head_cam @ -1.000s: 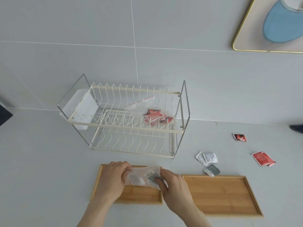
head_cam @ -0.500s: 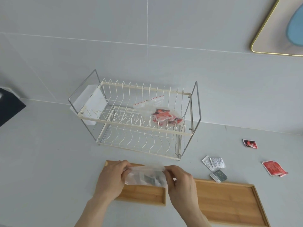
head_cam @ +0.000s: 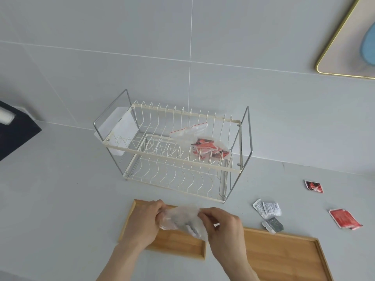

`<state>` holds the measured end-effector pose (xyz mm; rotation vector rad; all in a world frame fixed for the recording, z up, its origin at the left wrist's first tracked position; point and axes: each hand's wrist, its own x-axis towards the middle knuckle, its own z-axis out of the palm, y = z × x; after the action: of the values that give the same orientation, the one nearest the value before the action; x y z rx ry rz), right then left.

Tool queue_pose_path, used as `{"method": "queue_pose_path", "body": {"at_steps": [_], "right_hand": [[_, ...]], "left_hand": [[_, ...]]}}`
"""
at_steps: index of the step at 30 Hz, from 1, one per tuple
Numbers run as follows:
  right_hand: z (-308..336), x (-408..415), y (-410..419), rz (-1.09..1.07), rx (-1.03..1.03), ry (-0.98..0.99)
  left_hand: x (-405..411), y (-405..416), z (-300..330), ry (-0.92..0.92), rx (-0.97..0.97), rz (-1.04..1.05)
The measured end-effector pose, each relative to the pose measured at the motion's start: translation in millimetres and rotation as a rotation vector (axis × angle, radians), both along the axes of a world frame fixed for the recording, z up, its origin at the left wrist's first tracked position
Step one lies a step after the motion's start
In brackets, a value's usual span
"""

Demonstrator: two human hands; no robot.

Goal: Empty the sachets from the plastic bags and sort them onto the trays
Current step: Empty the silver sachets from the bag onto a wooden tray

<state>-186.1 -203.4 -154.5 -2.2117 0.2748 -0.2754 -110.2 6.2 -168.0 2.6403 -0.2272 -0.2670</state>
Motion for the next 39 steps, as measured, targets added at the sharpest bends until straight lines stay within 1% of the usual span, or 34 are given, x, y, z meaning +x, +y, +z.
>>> {"method": "queue_pose_path", "body": {"at_steps": [4, 6, 10, 12, 15, 18, 20, 24, 27, 29, 32, 34, 39], "right_hand": [[5.4, 2.2, -3.3, 0.017, -0.055, -0.028], [7.1, 2.6, -5.0, -0.029, -0.026, -0.041], [13.5, 3.2, -3.9, 0.003, -0.007, -0.015], [16.9, 3.7, -3.6, -0.048, 0.024, -0.036], [23.7, 4.4, 3.2, 0.037, 0.018, -0.022], [25.7, 7.5, 2.5, -0.019, 0.074, -0.054], [26.5, 8.6, 0.8, 0.006, 0.068, -0.033], [29.2, 11.0, 0.0, -0.025, 0.108, -0.084], [29.9, 14.2, 2.2, 0.015, 0.118, -0.066], [29.7, 15.7, 0.8, -0.037, 0.148, -0.076], [32.0, 14.6, 0.4, -0.009, 0.168, -0.054], [34.2, 14.2, -0.1, -0.045, 0.193, -0.066], [38.6, 15.5, 0.6, -0.028, 0.158, -0.062]], "left_hand": [[-1.4, 2.2, 1.4, -0.008, 0.019, 0.013], [-1.7, 2.5, 2.4, -0.024, 0.011, 0.026], [-1.5, 3.0, 6.3, -0.042, 0.008, 0.049], [-1.0, 2.5, 8.2, -0.042, 0.001, 0.040], [-1.5, -1.2, 12.0, -0.034, -0.008, 0.021], [-1.3, -3.5, 12.7, -0.014, -0.031, 0.018], [-1.9, -2.0, 13.5, -0.017, -0.026, 0.020], [-0.7, 0.4, 12.4, -0.034, -0.066, 0.024], [-0.6, 1.2, 12.5, -0.028, -0.068, 0.019], [-0.5, 2.9, 10.1, -0.030, -0.087, 0.018], [-1.5, 5.2, 9.0, -0.033, -0.106, 0.050], [-2.0, 5.1, 8.9, -0.019, -0.154, 0.065], [-3.3, 4.3, 10.5, -0.010, -0.210, 0.099]]}}
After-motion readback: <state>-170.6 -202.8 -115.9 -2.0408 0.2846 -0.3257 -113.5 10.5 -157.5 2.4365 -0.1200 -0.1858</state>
